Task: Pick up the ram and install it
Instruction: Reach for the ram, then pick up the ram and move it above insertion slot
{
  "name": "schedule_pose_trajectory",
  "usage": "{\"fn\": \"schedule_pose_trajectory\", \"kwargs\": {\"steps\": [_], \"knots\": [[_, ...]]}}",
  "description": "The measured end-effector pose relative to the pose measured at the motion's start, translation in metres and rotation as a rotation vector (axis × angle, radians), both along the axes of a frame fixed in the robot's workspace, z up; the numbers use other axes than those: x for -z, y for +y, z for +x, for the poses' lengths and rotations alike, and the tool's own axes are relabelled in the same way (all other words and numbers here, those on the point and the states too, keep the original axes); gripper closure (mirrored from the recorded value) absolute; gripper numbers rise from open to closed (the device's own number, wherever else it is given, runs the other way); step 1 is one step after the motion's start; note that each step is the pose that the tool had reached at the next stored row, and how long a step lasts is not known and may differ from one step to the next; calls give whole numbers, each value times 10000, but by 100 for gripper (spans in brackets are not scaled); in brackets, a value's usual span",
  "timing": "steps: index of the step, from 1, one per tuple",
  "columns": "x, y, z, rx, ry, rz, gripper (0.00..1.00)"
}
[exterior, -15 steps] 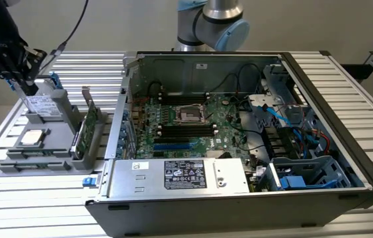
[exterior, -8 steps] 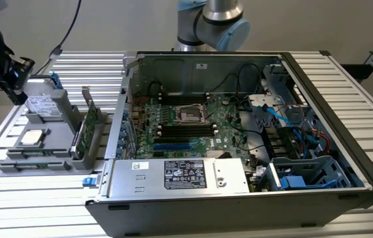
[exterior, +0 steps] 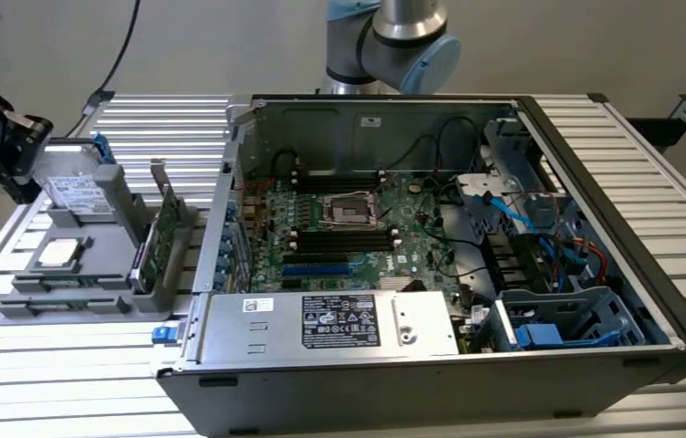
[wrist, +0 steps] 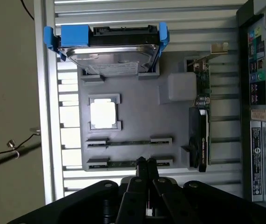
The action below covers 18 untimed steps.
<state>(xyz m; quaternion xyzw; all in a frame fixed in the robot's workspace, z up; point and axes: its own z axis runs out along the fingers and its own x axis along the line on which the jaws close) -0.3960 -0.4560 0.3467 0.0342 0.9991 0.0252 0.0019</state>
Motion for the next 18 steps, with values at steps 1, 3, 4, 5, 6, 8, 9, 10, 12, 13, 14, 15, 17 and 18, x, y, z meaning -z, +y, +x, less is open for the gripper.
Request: {"fn": "schedule_pose_trajectory", "kwargs": {"steps": [1, 3, 4, 5, 6, 8, 9, 10, 12, 13, 14, 15, 17, 18], "knots": [[0, 0, 0, 0, 1, 1, 90], [0, 0, 0, 0, 1, 0, 90], [0, 0, 0, 0, 0, 0, 90], [0, 0, 0, 0, 1, 0, 90], [0, 0, 0, 0, 0, 1, 90], [0, 0, 0, -1, 0, 0, 90], [0, 0, 0, 0, 0, 0, 90], [0, 0, 0, 0, 0, 0, 90], [0, 0, 0, 0, 0, 0, 90], [1, -2, 0, -7, 2, 7, 90], [6, -1, -1, -97, 1, 27, 90], [9, -2, -1, -271, 1, 52, 90], [17, -2, -1, -637, -1, 119, 90], [21, -2, -1, -818, 0, 163, 90]]}}
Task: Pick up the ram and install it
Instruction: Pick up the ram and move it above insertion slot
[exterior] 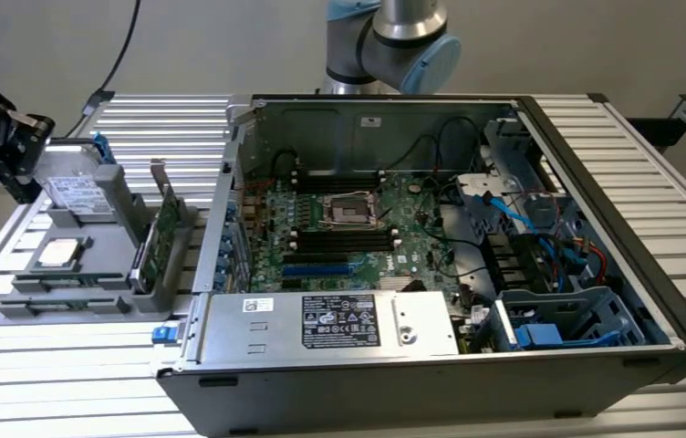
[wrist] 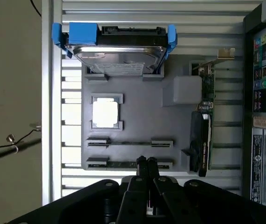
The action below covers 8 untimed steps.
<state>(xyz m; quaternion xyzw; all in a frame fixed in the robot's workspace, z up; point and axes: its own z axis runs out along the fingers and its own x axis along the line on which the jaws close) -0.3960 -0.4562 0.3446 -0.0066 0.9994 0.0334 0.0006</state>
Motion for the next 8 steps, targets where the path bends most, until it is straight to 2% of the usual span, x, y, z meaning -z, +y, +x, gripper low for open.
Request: {"fn": "schedule_pose_trajectory", "kwargs": {"steps": [3, 8], "knots": [[8, 0, -1, -543, 1, 186, 90], [18, 0, 0, -1407, -2, 569, 90]]}}
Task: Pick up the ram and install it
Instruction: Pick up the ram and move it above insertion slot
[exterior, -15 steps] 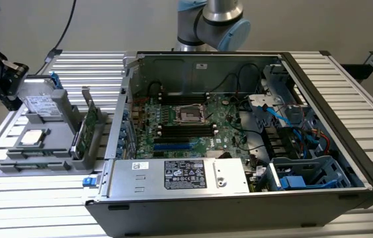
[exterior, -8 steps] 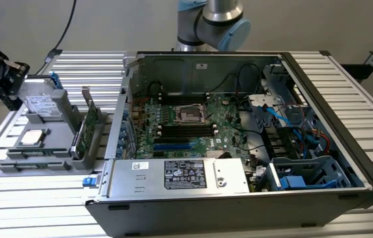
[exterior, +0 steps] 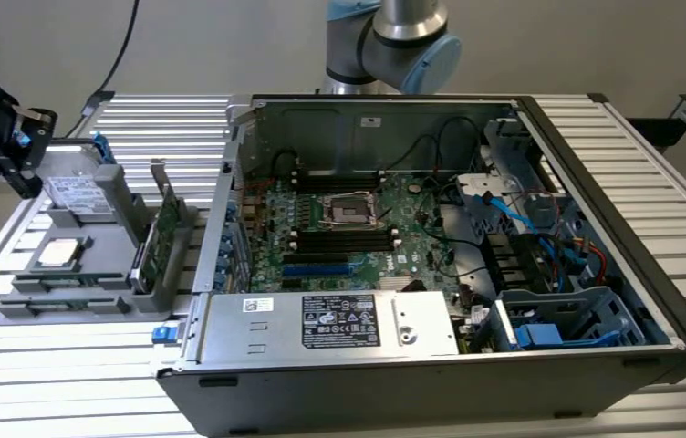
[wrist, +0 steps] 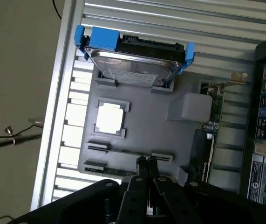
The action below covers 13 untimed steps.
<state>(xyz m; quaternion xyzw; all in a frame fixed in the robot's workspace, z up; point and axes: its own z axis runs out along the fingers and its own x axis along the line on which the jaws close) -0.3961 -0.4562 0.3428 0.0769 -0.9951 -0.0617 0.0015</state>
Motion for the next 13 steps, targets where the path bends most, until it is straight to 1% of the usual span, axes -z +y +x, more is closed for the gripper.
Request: {"fn": "schedule_pose_trajectory", "kwargs": {"steps": [1, 3, 13], "knots": [[3, 0, 0, -187, -1, 82, 90], [9, 0, 0, -538, -1, 211, 90], [47, 0, 0, -2335, 5, 776, 90]]}}
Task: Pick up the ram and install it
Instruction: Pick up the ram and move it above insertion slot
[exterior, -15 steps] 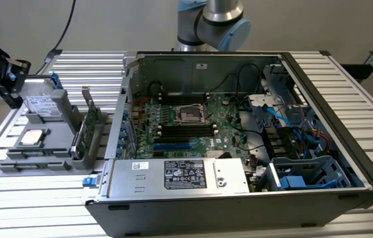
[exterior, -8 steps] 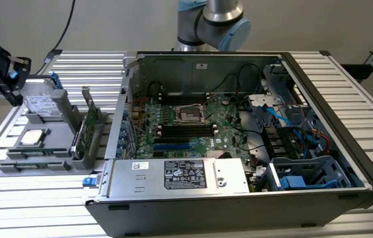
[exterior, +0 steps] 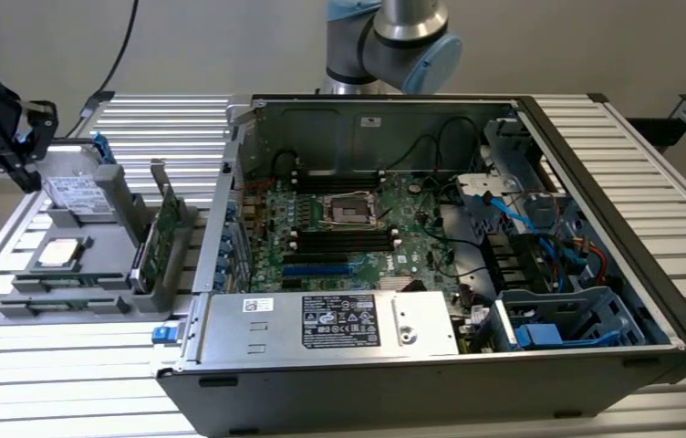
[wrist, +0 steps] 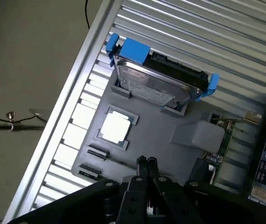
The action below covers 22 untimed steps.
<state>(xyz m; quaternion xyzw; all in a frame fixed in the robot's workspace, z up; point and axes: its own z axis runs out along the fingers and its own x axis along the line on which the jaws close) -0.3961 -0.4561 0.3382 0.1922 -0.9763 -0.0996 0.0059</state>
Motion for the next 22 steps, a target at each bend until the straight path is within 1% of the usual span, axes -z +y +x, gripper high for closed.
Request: {"fn": "schedule_pose_trajectory", "kwargs": {"steps": [2, 3, 5, 22], "knots": [[9, 0, 0, -365, -1, 120, 90], [13, 1, 1, -550, 0, 164, 90], [22, 1, 0, -915, 4, 194, 90], [105, 0, 0, -4005, 32, 197, 90]]}}
